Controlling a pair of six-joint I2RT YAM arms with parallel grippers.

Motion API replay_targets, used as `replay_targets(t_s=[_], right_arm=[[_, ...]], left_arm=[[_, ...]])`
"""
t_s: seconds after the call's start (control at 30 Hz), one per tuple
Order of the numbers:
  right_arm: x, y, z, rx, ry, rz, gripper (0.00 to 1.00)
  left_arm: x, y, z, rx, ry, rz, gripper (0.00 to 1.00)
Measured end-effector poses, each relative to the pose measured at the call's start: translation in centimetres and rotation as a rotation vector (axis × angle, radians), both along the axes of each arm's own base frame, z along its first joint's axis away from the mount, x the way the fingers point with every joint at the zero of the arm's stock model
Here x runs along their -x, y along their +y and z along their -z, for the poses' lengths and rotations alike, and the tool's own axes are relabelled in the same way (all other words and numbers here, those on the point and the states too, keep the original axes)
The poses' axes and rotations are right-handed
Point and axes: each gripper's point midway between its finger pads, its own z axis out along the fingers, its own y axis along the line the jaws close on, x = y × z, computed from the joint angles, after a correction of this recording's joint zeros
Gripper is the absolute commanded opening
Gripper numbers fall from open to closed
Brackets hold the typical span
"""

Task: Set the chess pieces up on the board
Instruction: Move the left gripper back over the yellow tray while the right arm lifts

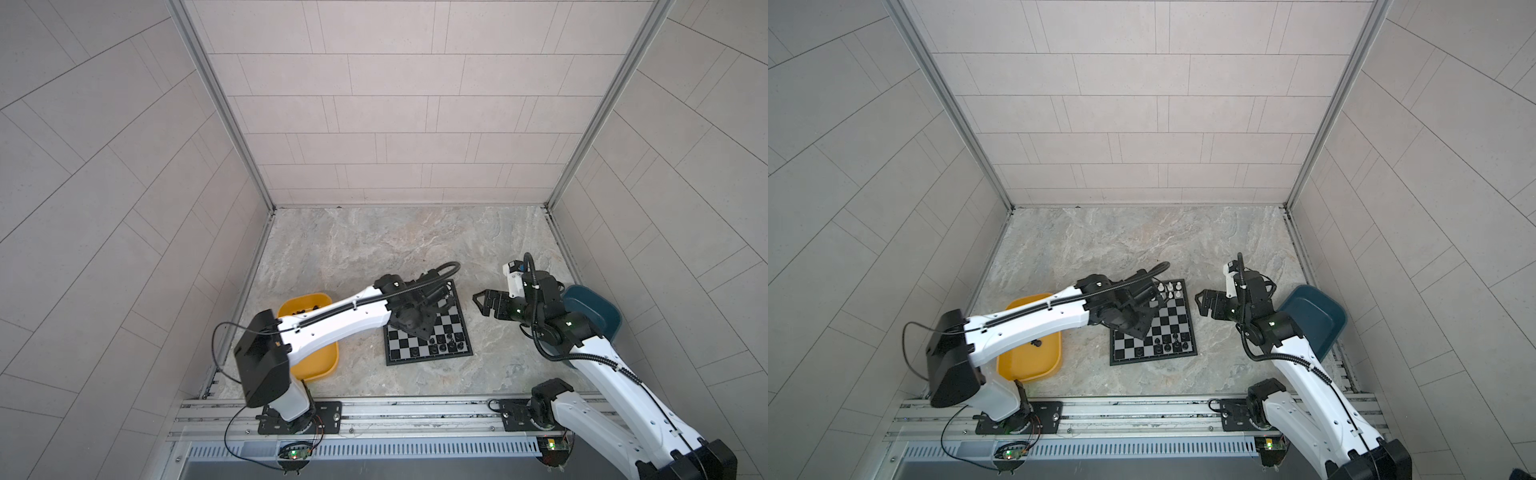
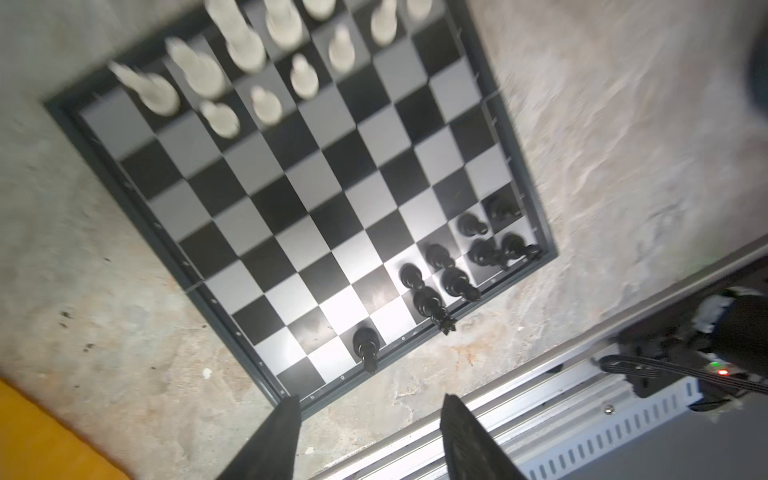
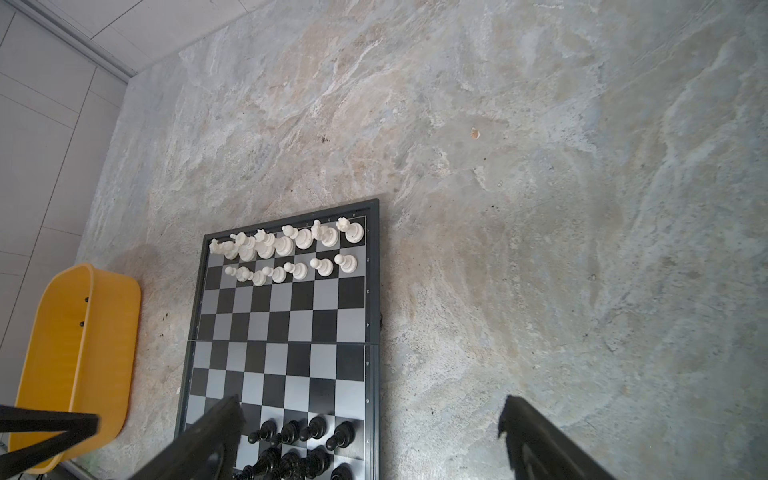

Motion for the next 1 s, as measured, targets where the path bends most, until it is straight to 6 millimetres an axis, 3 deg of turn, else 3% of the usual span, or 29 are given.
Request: replay_targets(t_s=[0.1,0.17,0.27,0.33,0.43,0.57,0.73,1.0], right_arm=[[-0.6,1.1,-0.3,0.02,-0.005,-0.029,0.99],[-1.1,2.6,-1.0,0.03,-0.021,-0.071,0.99],[-1.9,5.3,-2.1,0.038,-0.053,-0.141,0.99],[-2.4,6.8,-2.6,0.045,-0.065,-0.181,0.99],[-3.0,8.9,-2.5,0.056,-0.067,-0.235,0.99],[-3.2,10.6,-0.9,0.065,-0.026,-0.29,0.99],[-3.2,11.7,0.6,0.068,0.019,-0.333,0.98],[-3.7,12.6,0.1,0.046,0.011,-0.355,0.98]], left_arm=[[-2.0,4.0,-3.3,0.076,-0.078,-0.128,0.81],[-3.5,8.7,-3.8,0.098,-0.107,-0.272,0.87],[-4.0,16.2,-2.2,0.095,-0.109,-0.5,0.88],[-3.4,20.0,-1.1,0.078,-0.085,-0.626,0.84],[-2.4,23.5,0.3,0.055,-0.03,-0.756,0.72],[-1.4,24.7,3.6,0.022,0.1,-0.826,0.59],[-0.2,24.7,7.3,-0.025,0.255,-0.856,0.58],[-1.7,22.8,10.3,-0.004,0.381,-0.816,0.58]])
